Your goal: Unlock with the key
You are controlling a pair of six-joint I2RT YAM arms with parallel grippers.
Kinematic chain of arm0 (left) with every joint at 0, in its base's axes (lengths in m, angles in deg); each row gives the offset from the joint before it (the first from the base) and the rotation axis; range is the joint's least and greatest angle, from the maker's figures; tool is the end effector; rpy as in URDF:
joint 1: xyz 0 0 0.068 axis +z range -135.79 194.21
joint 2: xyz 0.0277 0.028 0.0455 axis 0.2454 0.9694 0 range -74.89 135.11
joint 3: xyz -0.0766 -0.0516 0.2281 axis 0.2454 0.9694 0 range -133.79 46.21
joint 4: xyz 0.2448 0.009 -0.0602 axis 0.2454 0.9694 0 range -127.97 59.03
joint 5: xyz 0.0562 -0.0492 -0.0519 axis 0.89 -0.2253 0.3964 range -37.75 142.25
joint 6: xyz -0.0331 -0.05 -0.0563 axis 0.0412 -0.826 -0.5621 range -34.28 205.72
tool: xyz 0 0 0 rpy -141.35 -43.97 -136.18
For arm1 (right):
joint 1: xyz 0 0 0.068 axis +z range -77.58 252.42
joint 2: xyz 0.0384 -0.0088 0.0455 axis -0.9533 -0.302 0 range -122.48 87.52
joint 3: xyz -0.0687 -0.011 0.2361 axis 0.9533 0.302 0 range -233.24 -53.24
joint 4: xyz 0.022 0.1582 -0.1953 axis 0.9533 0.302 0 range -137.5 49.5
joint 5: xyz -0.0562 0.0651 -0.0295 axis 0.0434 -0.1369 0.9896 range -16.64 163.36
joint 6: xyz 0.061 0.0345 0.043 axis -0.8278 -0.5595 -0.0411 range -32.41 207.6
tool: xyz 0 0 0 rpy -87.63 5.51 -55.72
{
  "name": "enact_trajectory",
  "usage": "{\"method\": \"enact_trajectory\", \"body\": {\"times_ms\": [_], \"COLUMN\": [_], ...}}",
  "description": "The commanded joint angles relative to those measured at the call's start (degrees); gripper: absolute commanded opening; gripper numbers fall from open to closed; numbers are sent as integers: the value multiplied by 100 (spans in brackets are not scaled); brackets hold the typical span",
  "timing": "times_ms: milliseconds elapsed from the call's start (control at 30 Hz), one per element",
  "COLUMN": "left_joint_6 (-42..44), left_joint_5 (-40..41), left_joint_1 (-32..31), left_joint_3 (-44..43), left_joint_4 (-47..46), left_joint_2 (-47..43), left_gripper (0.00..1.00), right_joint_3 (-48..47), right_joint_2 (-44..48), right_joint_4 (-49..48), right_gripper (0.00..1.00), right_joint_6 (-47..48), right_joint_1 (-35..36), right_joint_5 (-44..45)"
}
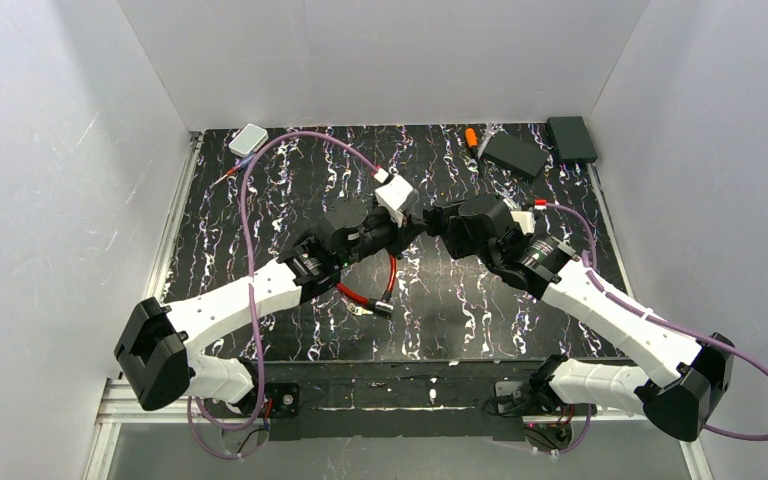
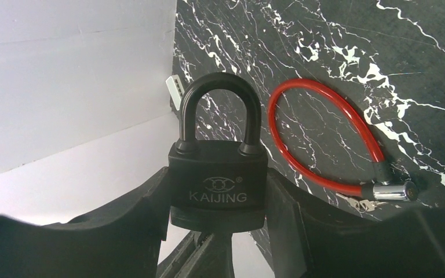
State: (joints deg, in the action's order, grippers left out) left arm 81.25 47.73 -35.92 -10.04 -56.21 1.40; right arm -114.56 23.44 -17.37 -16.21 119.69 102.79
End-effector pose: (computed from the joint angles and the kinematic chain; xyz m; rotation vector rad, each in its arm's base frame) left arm 0.2206 -0.2728 0.3143 0.7026 1.5055 -0.7960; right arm 0.2084 0.1737 0.3007 1.3312 1.8053 1.0244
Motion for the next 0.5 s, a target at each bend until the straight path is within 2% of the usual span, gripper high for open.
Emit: {"method": "enact_trajectory", "body": {"times_ms": [0, 200, 467], "left_joint_6": [938, 1242, 2377], "left_joint_5": [632, 618, 826], "left_joint_1": [-124, -176, -489], "left_joint_3": [96, 183, 367], "left_joint_4": [-474, -534, -654], "left_joint_2": [158, 114, 85], "left_gripper": [0, 0, 0], "right_joint_3": [-229, -262, -311], "right_joint_2": [297, 301, 323], "right_joint_4": [-794, -758, -667], "right_gripper": [1, 1, 1], "right_joint_6": [42, 57, 83], "right_joint_1": [573, 573, 573], "right_joint_5": [-1526, -1519, -1473]}}
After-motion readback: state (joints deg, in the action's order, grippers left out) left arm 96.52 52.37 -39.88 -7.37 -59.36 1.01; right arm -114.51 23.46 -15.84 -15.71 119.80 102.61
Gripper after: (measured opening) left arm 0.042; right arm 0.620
